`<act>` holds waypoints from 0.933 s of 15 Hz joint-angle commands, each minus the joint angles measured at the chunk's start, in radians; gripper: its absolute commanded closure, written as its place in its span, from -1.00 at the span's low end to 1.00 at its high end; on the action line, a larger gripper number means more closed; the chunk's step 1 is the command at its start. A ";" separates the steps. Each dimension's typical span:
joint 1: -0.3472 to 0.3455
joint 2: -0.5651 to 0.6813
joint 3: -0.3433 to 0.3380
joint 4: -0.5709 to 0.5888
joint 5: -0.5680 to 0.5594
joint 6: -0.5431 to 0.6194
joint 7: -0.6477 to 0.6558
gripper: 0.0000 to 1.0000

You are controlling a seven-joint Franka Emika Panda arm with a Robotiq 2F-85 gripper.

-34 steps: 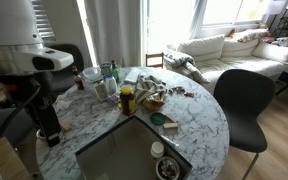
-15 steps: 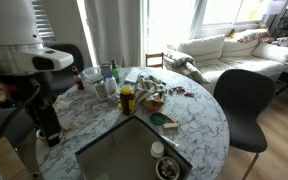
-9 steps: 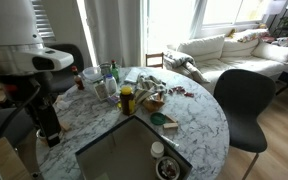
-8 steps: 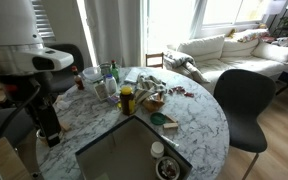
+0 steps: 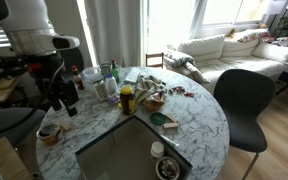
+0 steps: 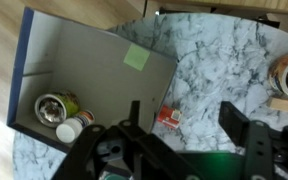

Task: Pick up the clear cup and silver cup together and put them in the box

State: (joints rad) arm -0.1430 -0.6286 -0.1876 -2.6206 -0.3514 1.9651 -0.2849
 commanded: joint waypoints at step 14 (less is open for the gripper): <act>0.276 0.467 0.227 0.465 0.327 0.054 0.020 -1.00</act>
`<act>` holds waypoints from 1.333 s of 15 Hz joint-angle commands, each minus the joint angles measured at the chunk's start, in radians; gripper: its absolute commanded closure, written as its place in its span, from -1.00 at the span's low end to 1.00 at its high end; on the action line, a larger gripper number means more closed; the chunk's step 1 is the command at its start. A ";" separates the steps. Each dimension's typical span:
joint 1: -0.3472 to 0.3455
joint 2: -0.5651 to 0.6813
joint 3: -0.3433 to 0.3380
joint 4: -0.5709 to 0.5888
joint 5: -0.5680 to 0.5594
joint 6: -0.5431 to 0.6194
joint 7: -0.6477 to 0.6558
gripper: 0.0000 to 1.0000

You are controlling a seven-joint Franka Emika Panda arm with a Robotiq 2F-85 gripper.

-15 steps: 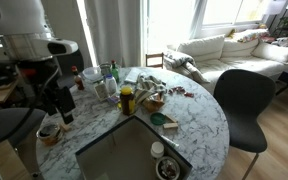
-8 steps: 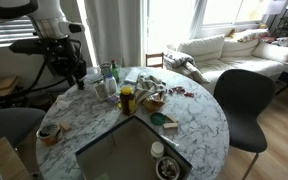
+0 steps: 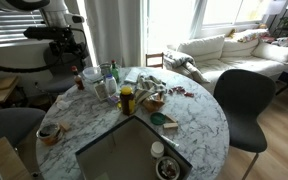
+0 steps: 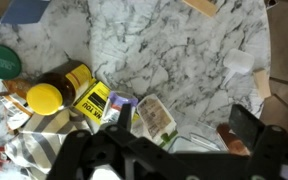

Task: Pick up the clear cup and silver cup together and put them in the box

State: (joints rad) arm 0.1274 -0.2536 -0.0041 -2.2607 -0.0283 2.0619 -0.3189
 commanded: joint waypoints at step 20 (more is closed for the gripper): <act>-0.015 0.289 0.063 0.233 0.121 0.113 0.290 -1.00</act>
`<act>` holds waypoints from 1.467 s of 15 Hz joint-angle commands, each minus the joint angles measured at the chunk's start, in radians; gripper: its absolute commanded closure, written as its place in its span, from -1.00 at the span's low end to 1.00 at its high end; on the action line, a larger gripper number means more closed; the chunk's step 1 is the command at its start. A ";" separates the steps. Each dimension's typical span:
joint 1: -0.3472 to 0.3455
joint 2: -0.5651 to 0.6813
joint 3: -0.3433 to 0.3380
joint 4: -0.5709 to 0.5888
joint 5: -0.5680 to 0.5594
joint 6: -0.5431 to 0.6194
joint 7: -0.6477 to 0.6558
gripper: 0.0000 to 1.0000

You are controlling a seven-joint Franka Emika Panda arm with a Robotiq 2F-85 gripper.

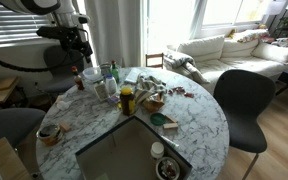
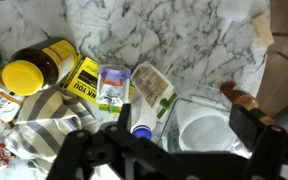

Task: Pick up the clear cup and silver cup together and put them in the box

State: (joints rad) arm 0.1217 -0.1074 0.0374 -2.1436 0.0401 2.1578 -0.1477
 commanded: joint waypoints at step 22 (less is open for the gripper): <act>0.007 0.550 0.017 0.569 0.273 -0.096 0.741 -1.00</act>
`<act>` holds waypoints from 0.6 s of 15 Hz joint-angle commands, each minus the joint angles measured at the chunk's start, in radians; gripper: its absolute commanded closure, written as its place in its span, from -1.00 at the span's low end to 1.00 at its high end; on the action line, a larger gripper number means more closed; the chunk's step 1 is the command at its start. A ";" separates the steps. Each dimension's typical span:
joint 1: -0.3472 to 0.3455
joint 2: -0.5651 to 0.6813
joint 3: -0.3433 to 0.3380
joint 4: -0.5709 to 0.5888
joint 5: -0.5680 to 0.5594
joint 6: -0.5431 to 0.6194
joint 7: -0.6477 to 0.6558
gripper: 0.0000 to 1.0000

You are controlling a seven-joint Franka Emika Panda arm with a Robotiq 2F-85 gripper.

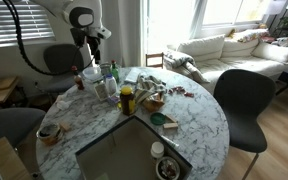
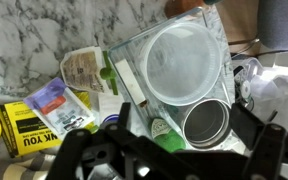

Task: Pick up the clear cup and silver cup together and put them in the box

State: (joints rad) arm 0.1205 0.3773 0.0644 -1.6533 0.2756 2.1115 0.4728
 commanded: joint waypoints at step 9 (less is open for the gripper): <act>0.056 0.260 -0.017 0.285 0.053 -0.067 0.622 -1.00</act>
State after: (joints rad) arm 0.1585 0.5545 0.0632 -1.4608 0.3045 2.0616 0.9576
